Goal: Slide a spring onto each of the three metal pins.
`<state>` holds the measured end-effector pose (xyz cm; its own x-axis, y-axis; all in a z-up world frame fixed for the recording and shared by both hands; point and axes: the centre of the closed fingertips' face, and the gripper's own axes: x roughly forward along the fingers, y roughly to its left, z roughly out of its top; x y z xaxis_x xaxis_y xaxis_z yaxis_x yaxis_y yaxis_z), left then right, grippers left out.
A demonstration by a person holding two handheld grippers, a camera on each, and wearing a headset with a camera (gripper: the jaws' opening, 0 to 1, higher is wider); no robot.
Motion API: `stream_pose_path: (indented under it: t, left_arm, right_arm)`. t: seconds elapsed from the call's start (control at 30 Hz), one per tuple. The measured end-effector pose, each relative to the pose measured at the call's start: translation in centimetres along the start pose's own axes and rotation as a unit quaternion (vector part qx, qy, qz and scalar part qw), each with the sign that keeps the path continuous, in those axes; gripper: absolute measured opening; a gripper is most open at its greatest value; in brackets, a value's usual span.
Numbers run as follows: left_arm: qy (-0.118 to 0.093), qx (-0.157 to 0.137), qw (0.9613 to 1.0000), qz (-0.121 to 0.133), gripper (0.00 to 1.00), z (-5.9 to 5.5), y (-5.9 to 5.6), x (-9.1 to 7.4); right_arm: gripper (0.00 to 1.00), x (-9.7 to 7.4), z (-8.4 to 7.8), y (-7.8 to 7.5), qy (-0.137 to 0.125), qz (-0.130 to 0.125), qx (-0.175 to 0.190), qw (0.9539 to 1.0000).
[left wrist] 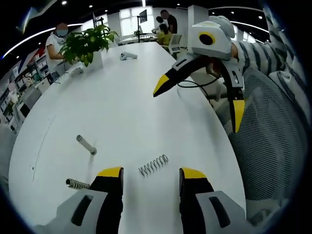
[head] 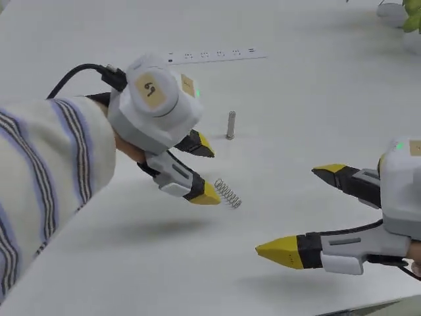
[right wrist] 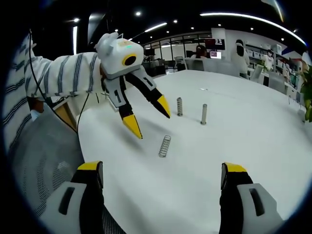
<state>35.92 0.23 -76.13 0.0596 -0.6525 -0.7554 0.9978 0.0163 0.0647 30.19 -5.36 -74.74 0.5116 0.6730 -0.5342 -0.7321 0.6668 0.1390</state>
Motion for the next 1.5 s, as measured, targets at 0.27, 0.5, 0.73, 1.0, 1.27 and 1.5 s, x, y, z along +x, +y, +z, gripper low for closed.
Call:
stream_pose_path:
  t: [0.27,0.5,0.73,1.0,1.27,1.5]
  left_arm:
    - [0.027,0.032,0.9988,-0.027,0.34,-0.8,-0.1,1.6]
    - [0.016,0.017,0.9987,-0.046,0.31,-0.2,-0.7,2.6]
    - [0.018,0.017,0.9978,-0.062,0.28,-0.4,-1.2,3.2]
    - [0.042,0.028,0.9963,-0.07,0.21,-1.6,-1.9,3.6]
    - [0.064,0.028,0.9957,-0.061,0.13,-3.4,-1.9,2.6]
    - [0.046,0.008,0.998,-0.043,0.04,-3.6,-1.6,2.4]
  right_arm:
    - [0.99,-0.1,-0.2,0.0,0.002,-0.001,0.007,1.0]
    - [0.98,-0.2,-0.3,0.5,0.002,0.006,0.01,0.9999]
    - [0.99,-0.3,-0.3,0.6,0.003,0.009,0.011,0.9999]
    - [0.99,-0.3,-0.3,0.9,0.002,0.016,0.01,0.9998]
    - [0.98,-0.2,-0.2,0.9,0.004,0.02,0.003,0.9998]
    - [0.98,-0.5,-0.6,0.6,0.011,0.017,-0.002,0.9998]
